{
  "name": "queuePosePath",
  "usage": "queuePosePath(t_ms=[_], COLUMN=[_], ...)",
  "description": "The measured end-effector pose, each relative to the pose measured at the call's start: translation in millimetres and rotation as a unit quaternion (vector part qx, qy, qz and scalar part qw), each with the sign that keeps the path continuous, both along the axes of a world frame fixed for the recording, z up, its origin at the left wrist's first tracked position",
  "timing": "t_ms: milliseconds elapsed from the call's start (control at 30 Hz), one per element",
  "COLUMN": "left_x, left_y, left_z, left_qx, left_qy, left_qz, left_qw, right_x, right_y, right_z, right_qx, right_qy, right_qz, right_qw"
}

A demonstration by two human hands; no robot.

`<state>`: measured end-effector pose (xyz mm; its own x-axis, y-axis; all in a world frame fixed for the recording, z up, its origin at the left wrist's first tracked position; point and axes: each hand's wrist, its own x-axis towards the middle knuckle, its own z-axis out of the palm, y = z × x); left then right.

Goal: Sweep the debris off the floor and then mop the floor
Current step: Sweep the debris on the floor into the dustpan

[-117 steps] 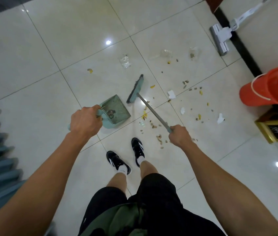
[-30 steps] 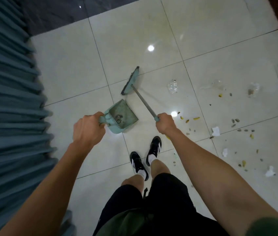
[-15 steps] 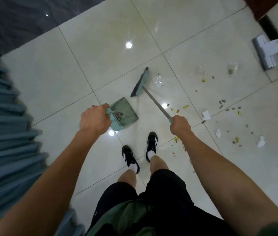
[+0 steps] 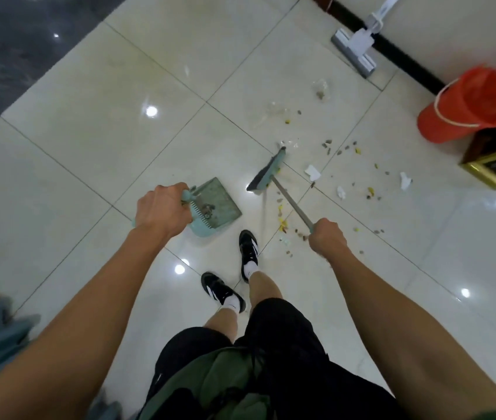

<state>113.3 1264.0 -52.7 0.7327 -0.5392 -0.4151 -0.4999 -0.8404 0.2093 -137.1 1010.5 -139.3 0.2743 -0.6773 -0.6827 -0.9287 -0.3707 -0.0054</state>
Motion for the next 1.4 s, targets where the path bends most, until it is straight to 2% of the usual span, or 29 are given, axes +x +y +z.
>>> queuePosePath(t_ms=[267, 500, 633, 967, 1133, 1400], left_x=[-12, -13, -6, 11, 24, 65], left_y=[-24, -34, -38, -95, -133, -165], left_z=[1, 3, 5, 6, 14, 24], left_qx=[-0.009, -0.005, 0.001, 0.030, 0.033, 0.014], left_qy=[-0.038, -0.054, -0.054, -0.058, -0.050, -0.058], left_qz=[-0.066, -0.091, -0.087, -0.146, -0.164, -0.131], left_qw=[0.997, 0.994, 0.995, 0.987, 0.985, 0.990], right_x=[-36, -13, -5, -37, -28, 20], right_y=[16, 22, 16, -11, -29, -71], right_z=[3, -5, -10, -7, 1, 3], right_qx=[0.002, 0.017, 0.025, 0.010, 0.019, 0.032], right_qy=[-0.061, -0.100, -0.088, -0.021, -0.040, -0.098], right_qz=[-0.053, -0.044, -0.033, -0.097, -0.120, -0.105], right_qw=[0.997, 0.994, 0.995, 0.995, 0.992, 0.989])
